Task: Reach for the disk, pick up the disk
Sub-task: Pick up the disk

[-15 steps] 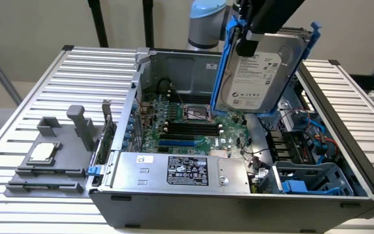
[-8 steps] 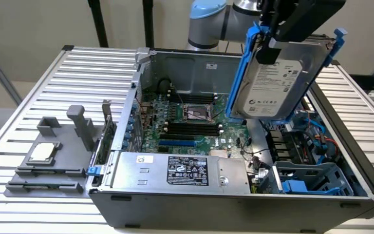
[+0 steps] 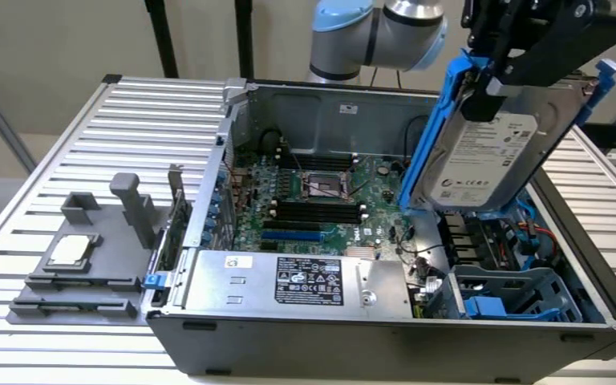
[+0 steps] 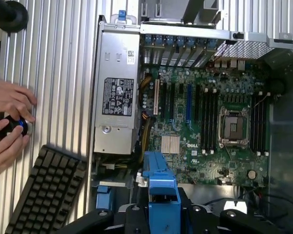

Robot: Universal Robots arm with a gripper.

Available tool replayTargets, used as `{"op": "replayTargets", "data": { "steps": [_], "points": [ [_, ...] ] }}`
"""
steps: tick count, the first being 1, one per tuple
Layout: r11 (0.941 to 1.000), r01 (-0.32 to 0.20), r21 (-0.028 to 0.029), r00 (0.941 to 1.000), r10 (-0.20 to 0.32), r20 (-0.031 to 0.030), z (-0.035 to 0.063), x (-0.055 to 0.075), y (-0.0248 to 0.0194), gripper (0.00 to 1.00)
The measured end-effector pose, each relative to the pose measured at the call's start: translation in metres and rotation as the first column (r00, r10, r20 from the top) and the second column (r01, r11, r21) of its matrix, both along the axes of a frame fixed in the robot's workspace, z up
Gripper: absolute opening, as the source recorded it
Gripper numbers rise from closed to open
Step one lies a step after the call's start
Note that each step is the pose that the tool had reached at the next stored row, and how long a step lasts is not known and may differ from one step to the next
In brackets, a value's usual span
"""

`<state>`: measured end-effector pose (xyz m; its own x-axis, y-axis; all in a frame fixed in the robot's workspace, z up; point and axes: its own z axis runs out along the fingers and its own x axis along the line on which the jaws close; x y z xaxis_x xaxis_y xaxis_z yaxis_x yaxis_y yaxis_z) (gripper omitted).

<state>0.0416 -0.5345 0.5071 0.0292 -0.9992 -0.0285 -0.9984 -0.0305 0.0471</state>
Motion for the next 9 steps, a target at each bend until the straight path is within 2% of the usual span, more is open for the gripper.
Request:
{"op": "replayTargets", "data": {
  "steps": [9],
  "points": [
    [1.0, 0.0, 0.0002, 1.0, 0.0, 0.0, 0.0025, 0.032, -0.0186, 0.33]
  ]
}}
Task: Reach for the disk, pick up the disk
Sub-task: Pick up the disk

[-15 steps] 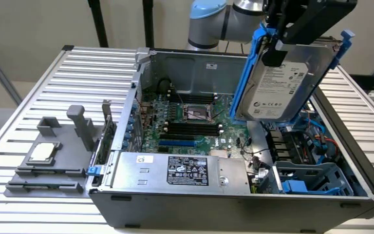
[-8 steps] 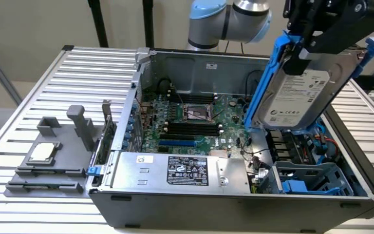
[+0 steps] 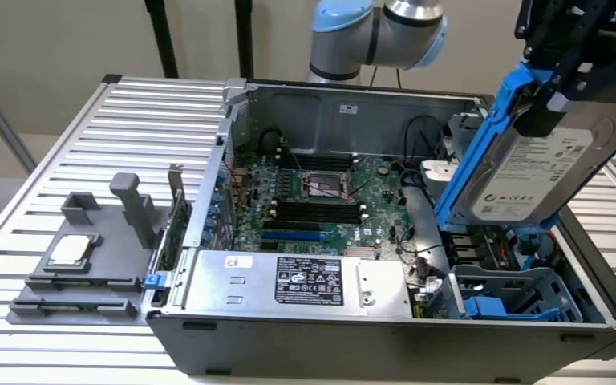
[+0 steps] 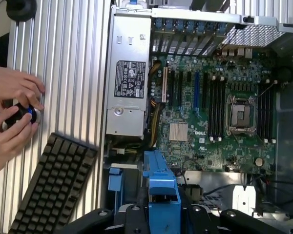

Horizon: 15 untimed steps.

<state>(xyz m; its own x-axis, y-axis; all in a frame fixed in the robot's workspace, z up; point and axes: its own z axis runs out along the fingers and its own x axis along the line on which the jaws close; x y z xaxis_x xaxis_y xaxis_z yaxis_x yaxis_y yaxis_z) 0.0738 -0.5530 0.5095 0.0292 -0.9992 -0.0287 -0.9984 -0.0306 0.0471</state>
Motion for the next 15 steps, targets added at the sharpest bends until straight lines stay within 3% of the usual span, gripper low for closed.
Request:
{"op": "replayTargets", "data": {
  "steps": [7, 15],
  "points": [
    [1.0, 0.0, 0.0002, 1.0, 0.0, -0.0009, 0.0003, 0.027, -0.0116, 0.33],
    [1.0, 0.0, 0.0, 1.0, 0.0, -0.0009, -0.0058, 0.037, -0.0316, 0.33]
  ]
}}
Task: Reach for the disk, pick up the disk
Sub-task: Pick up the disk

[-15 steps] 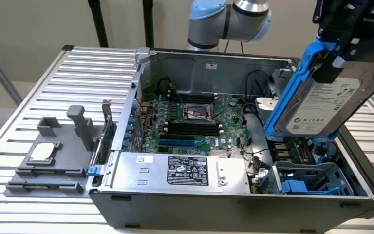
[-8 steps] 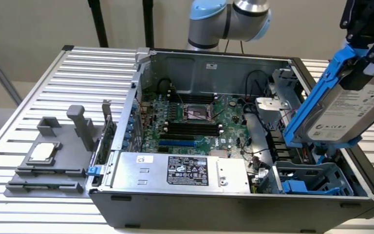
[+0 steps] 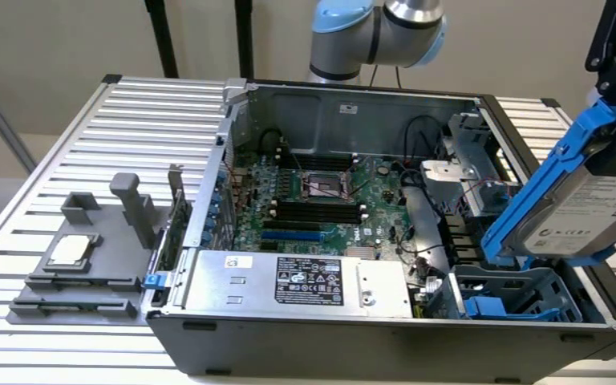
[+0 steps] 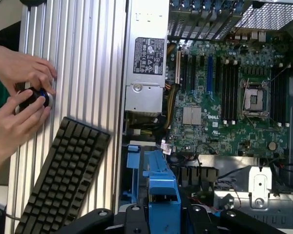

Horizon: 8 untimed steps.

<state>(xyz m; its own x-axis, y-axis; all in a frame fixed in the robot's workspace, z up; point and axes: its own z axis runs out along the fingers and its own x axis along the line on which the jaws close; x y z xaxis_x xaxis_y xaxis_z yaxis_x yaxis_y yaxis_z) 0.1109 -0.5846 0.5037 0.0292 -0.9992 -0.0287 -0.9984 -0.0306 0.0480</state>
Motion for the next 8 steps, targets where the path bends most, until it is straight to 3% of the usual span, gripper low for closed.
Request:
{"op": "replayTargets", "data": {
  "steps": [8],
  "points": [
    [1.0, 0.0, 0.0002, 1.0, 0.0, 0.0, -0.0004, 0.0013, -0.001, 0.33]
  ]
}}
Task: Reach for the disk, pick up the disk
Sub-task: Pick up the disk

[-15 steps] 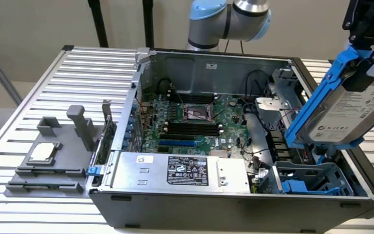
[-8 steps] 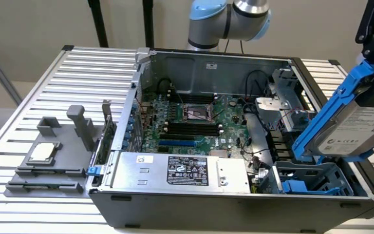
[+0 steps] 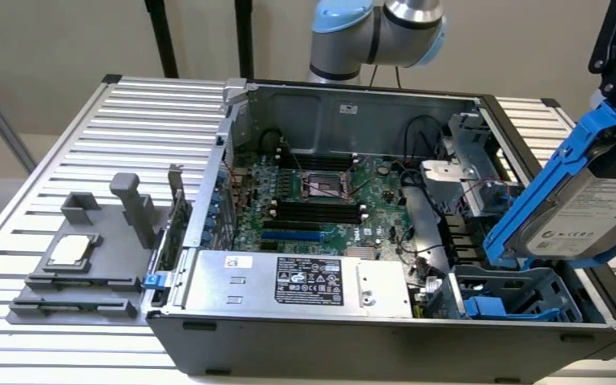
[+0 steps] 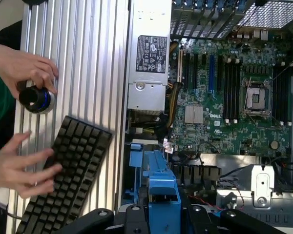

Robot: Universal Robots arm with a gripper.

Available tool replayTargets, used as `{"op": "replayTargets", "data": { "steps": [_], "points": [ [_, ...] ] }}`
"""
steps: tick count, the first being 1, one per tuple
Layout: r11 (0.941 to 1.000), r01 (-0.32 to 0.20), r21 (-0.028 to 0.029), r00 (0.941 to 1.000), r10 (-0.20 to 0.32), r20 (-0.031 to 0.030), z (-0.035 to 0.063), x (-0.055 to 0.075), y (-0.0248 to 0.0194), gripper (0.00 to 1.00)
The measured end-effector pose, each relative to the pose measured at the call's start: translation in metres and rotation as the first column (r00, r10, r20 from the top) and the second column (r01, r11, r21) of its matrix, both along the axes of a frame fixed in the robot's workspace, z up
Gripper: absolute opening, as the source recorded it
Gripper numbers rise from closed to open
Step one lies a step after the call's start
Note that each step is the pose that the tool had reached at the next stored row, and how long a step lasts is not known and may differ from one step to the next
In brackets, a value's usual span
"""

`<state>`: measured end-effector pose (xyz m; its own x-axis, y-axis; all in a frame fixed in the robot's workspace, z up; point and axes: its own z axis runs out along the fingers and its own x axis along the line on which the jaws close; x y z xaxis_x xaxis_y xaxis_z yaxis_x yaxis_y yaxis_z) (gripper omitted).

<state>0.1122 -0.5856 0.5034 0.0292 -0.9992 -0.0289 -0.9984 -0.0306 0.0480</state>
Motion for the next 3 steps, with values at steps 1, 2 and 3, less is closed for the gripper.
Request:
{"op": "replayTargets", "data": {
  "steps": [1, 2, 3],
  "points": [
    [1.0, 0.0, 0.0, 1.0, 0.0, 0.0, 0.0, 0.0, 0.0, 0.33],
    [1.0, 0.0, 0.0, 1.0, 0.0, 0.0, 0.0, 0.0, 0.0, 0.33],
    [1.0, 0.0, 0.0, 1.0, 0.0, 0.0, 0.0, 0.0, 0.0, 0.33]
  ]
}}
